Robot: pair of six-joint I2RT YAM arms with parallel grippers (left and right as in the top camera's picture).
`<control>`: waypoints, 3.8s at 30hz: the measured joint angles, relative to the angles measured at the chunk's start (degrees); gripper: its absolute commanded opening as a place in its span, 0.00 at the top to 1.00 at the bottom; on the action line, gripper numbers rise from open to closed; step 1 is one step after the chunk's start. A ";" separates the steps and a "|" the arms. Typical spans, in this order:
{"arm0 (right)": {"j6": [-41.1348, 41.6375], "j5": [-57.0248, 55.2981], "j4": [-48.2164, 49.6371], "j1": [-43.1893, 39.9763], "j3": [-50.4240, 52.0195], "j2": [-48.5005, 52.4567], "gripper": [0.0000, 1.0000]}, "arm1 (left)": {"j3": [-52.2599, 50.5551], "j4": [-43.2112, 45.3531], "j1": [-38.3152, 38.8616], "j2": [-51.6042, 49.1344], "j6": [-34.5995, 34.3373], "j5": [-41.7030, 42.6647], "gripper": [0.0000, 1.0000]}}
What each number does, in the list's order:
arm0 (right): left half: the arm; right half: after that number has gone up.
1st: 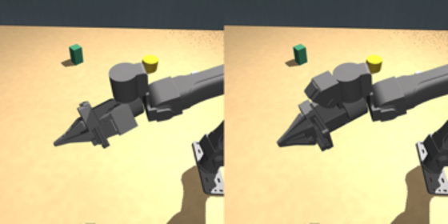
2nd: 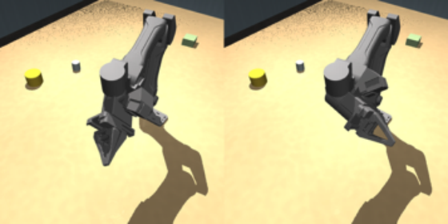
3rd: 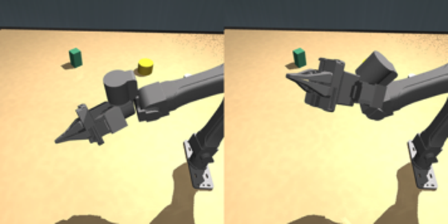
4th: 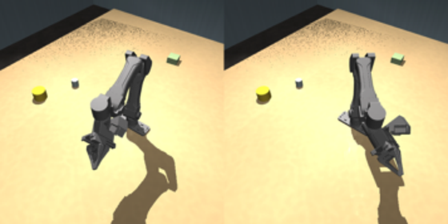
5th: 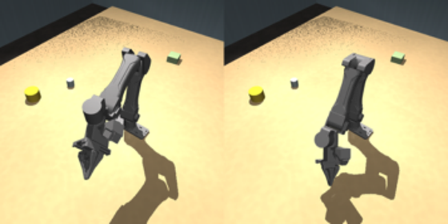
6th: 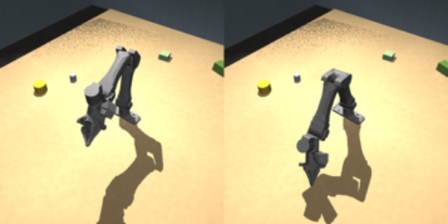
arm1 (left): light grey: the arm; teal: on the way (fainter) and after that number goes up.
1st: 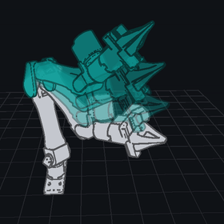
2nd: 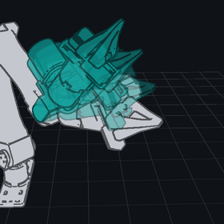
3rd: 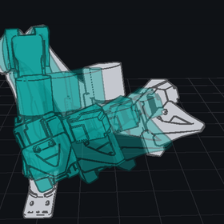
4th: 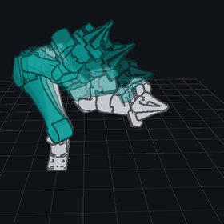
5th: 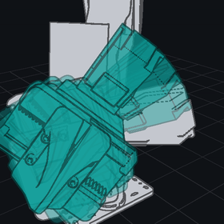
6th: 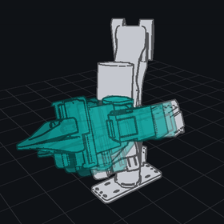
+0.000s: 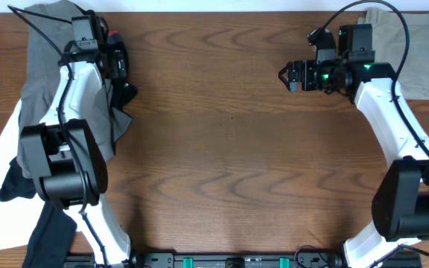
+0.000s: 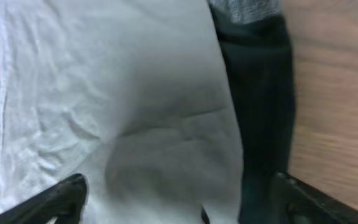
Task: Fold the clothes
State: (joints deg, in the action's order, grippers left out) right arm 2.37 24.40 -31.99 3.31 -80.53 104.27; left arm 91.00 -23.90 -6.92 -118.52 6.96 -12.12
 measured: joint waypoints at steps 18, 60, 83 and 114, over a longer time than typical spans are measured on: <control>0.20 -0.22 1.11 0.31 0.00 0.79 0.02 | 0.00 1.07 -0.02 -4.28 0.70 -1.64 0.94; 4.83 0.70 -2.29 -2.36 0.00 -3.15 0.03 | 0.50 2.89 6.23 4.83 0.79 -4.83 0.09; 4.83 0.13 -2.99 -2.34 0.00 -3.15 0.03 | 0.26 5.55 2.16 -6.19 2.91 -11.87 0.94; 4.85 -0.46 -3.43 -6.67 0.00 -3.15 0.01 | 0.26 -18.75 29.55 23.47 -5.07 -4.24 0.94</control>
State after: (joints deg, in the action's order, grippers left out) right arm 7.22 23.94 -35.42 -3.36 -80.53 101.12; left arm 91.26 -42.65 22.63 -95.04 1.89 -16.36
